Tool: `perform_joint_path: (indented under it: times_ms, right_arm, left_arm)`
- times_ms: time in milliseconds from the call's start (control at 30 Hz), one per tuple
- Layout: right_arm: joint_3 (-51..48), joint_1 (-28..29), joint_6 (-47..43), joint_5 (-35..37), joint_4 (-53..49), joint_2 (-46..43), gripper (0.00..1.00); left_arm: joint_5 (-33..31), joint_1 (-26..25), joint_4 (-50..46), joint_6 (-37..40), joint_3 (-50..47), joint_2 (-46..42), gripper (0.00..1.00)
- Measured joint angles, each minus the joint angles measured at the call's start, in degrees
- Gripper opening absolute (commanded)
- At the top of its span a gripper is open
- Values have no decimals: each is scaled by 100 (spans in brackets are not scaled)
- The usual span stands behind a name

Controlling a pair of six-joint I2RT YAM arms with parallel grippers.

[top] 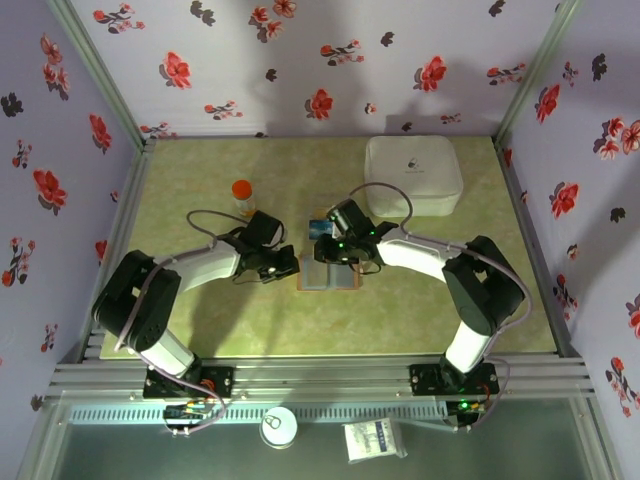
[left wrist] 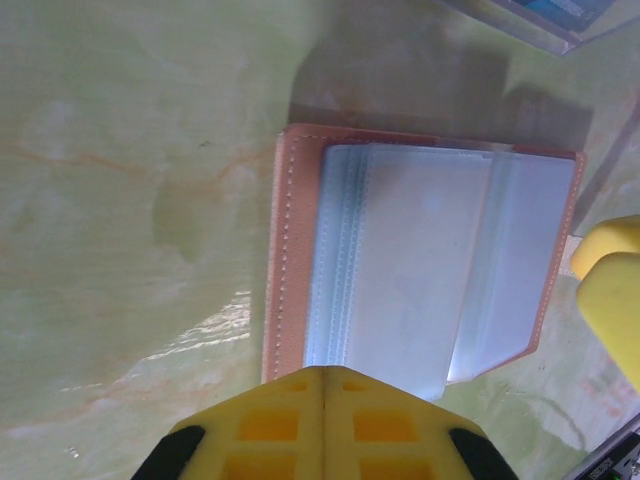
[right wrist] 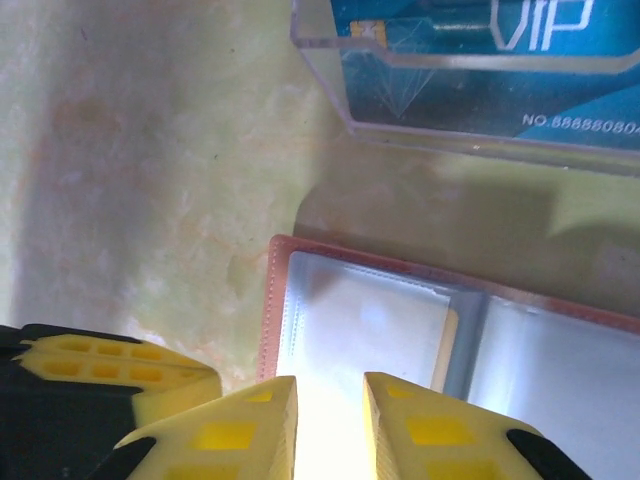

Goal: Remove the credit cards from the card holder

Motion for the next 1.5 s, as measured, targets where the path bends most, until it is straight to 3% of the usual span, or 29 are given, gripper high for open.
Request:
perform_joint_path:
  times_ms: [133, 667, 1500]
  right_arm:
    - [-13, 37, 234, -55, 4, 0, 32]
    - [-26, 313, 717, -59, -164, 2, 33]
    - [-68, 313, 765, -44, -470, 348, 28]
  left_arm:
    - [24, -42, 131, 0, -2, 116, 2]
    - [37, -50, 376, 61, -129, 446, 2]
    - [15, -42, 511, 68, -208, 437, 2]
